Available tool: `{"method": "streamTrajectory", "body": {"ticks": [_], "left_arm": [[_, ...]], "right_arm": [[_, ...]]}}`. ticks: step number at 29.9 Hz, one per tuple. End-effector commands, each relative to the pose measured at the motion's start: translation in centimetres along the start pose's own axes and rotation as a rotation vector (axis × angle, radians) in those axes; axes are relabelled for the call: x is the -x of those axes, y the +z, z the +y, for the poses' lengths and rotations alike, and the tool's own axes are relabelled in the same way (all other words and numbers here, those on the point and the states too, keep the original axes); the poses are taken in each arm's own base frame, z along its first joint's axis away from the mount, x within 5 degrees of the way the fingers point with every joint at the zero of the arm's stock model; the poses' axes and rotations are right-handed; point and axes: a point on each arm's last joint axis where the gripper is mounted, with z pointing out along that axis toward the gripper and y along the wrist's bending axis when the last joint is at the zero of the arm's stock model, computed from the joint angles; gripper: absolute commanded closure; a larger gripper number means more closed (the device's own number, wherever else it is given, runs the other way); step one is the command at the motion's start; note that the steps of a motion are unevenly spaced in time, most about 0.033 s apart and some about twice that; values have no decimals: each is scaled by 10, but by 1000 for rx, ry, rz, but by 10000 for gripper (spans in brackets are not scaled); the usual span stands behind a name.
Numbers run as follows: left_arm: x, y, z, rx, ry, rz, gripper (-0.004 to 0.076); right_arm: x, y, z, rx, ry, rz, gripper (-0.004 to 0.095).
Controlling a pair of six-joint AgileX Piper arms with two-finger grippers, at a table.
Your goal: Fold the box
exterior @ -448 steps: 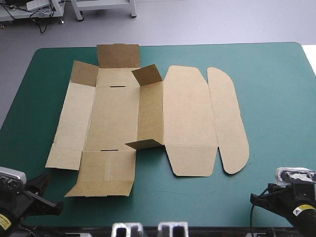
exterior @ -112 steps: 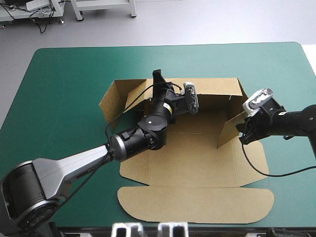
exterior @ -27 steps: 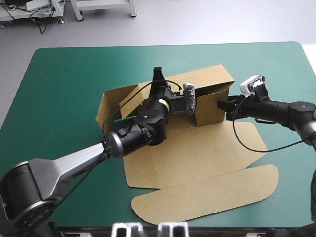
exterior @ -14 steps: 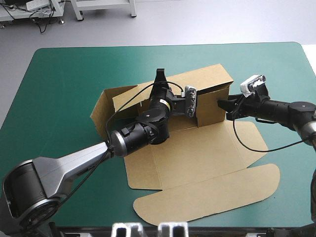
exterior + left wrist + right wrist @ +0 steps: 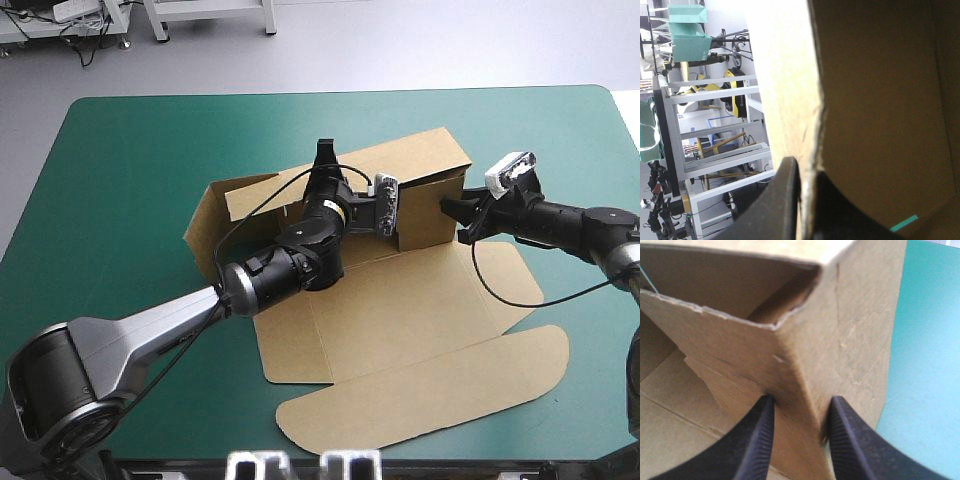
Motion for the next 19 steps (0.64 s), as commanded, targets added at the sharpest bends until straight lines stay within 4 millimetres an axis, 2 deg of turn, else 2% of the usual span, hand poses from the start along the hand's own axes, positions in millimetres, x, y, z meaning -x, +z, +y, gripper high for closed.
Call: {"method": "streamTrajectory", "body": {"ticks": [1, 8, 14, 19], "left_arm": [[12, -10, 0, -40, -71, -116, 734], [14, -10, 0, -39, -58, -136, 734], [16, -10, 0, -47, -63, -157, 734], [16, -10, 0, -47, -63, -158, 734]], "right_arm": [[18, -3, -2, 1, 32, -118, 693], [22, -2, -3, 1, -2, -183, 806], [23, 9, 6, 13, -22, -158, 914], [27, 22, 14, -132, -62, -80, 908]]}}
